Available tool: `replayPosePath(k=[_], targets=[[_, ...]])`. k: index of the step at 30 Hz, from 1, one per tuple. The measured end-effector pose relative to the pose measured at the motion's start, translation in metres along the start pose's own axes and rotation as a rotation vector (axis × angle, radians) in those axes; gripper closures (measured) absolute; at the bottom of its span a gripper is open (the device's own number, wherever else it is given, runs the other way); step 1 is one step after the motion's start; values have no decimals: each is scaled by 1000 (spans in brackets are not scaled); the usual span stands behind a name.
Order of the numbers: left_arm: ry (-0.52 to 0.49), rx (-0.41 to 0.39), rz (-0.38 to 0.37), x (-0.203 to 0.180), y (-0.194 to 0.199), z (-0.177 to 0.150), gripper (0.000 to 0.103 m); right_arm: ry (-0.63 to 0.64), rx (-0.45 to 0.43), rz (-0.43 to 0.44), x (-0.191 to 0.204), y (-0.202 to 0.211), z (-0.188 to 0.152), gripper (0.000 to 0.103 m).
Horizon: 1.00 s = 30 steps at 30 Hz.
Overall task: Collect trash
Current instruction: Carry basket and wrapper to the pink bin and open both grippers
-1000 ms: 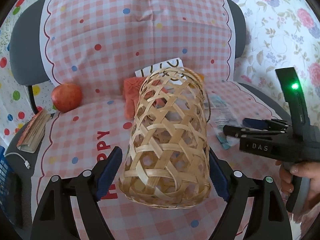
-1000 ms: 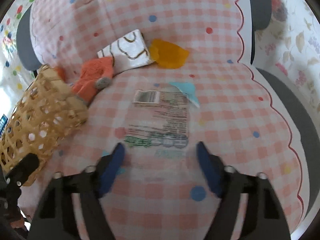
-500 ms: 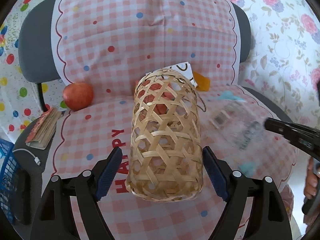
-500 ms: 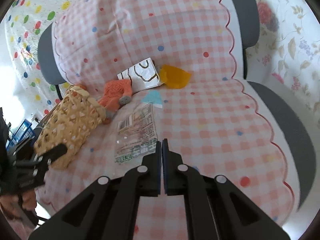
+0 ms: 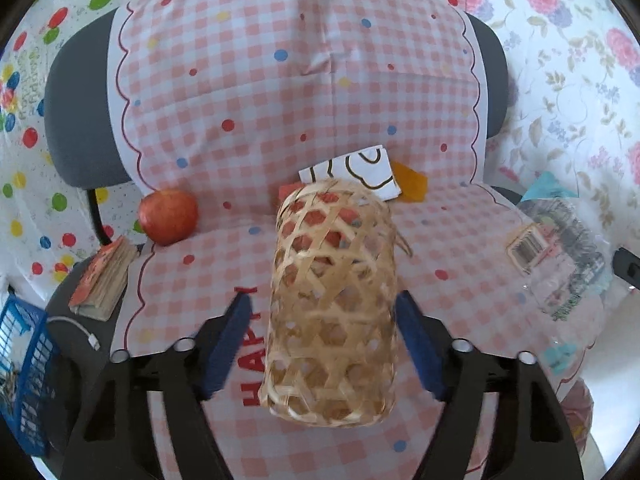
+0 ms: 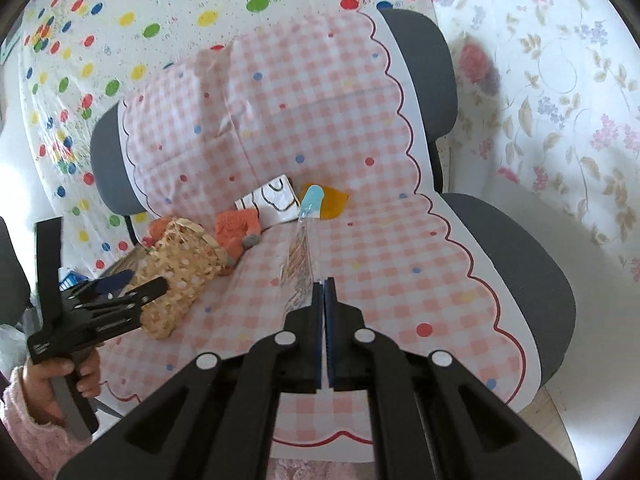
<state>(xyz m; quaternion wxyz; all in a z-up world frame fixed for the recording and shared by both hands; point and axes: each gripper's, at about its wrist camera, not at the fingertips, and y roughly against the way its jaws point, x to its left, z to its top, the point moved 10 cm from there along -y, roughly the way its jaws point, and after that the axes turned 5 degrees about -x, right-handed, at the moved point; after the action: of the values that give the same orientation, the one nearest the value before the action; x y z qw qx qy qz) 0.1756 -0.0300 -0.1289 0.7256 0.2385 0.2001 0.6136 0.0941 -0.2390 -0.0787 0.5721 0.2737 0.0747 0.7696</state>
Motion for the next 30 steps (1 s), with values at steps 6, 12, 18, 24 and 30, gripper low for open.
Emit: replayPosePath(k=[6, 12, 18, 24, 30], targets=[[-6, -4, -23, -5, 2, 5, 57, 19, -20, -4, 3, 14, 0, 102], [-60, -36, -34, -21, 28, 4, 70, 38, -42, -21, 2, 29, -1, 102], [-91, 46, 1, -14, 0, -1, 12, 33, -40, -15, 2, 33, -5, 102], [-97, 82, -13, -17, -22, -3, 15, 26, -24, -4, 2, 28, -9, 102], [-61, 74, -34, -21, -25, -1, 33, 36, -15, 3, 8, 23, -10, 102]])
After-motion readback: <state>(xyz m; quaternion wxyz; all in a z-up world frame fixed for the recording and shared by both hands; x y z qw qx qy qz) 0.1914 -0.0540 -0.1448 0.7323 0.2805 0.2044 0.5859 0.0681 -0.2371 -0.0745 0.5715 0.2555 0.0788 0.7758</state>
